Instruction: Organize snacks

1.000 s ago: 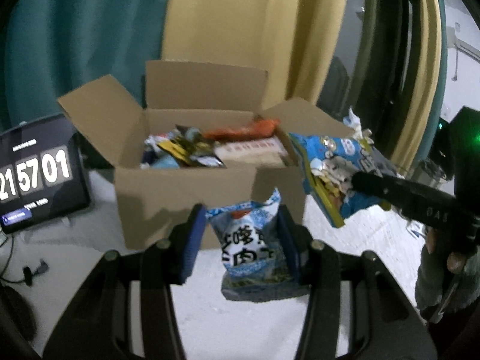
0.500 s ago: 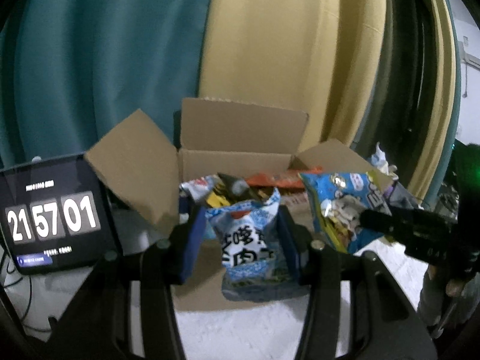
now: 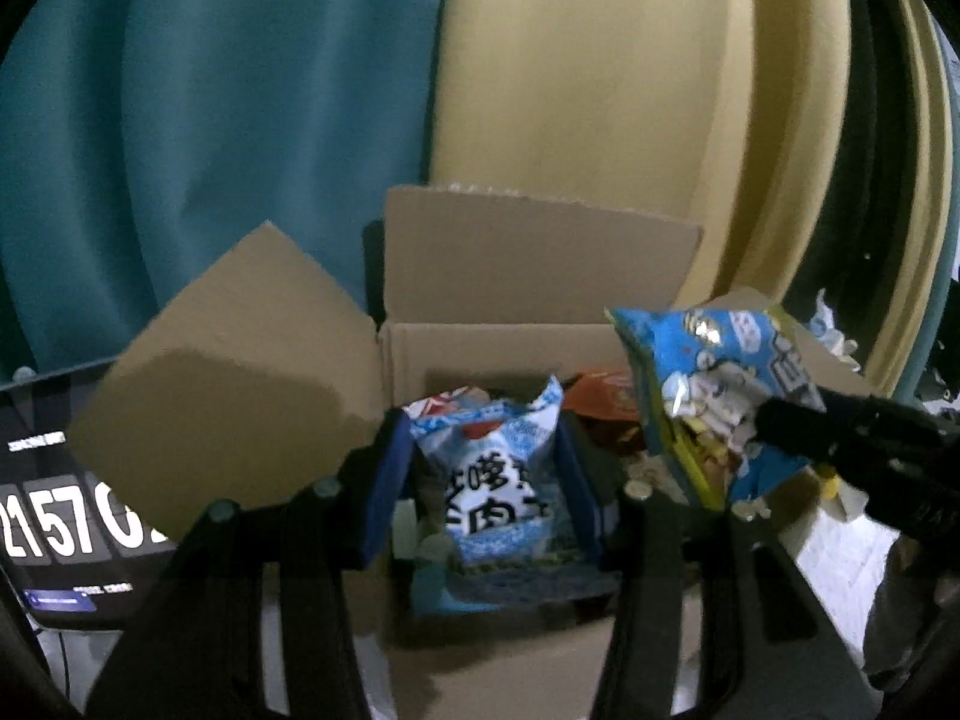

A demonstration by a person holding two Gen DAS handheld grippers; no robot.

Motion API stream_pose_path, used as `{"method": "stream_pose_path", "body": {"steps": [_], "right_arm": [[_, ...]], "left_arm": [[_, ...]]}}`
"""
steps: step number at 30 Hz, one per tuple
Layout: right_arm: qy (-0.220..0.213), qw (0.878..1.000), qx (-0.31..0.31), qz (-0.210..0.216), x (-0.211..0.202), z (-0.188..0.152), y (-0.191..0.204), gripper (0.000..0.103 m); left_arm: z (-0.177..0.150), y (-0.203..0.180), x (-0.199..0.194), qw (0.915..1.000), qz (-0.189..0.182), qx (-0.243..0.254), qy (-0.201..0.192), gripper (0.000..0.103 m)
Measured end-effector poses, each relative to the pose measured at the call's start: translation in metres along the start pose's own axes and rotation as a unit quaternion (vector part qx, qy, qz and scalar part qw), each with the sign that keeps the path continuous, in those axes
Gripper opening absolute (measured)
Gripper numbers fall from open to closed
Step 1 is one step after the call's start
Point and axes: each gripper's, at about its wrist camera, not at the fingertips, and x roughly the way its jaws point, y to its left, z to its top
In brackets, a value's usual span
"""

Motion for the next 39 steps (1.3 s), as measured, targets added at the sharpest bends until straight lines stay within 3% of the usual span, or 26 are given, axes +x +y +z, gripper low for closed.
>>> {"method": "stream_pose_path", "body": {"steps": [4,8,14,18,22,26,39], "right_arm": [[0.002,1.0,-0.004,-0.001,0.02,0.013,0.0,0.046],[-0.005,1.0,0.013,-0.004,0.038,0.027,-0.003,0.046],[-0.004,0.999,0.047,-0.004,0.068,0.05,-0.008,0.046],[0.009,0.999,0.044,-0.011,0.082,0.057,-0.007,0.065],[0.009,0.999,0.037,-0.018,0.077,0.053,-0.003,0.067],[0.014,0.999,0.024,-0.021,0.067,0.046,0.001,0.067],[0.009,0.999,-0.015,-0.033,0.02,0.026,0.026,0.067]], "left_arm": [[0.002,0.002,0.012,0.9999,0.016,0.002,0.004,0.053],[0.004,0.002,0.012,0.9999,0.01,0.007,0.006,0.067],[0.007,0.005,0.001,0.9999,0.01,-0.007,-0.005,0.072],[0.01,0.008,-0.007,0.9997,0.015,-0.011,-0.013,0.074],[0.013,0.009,-0.013,0.9996,0.016,-0.017,-0.017,0.08],[0.014,0.002,-0.021,0.9996,0.015,-0.012,-0.021,0.092],[0.005,-0.008,-0.074,0.9989,0.031,-0.008,-0.035,0.095]]}}
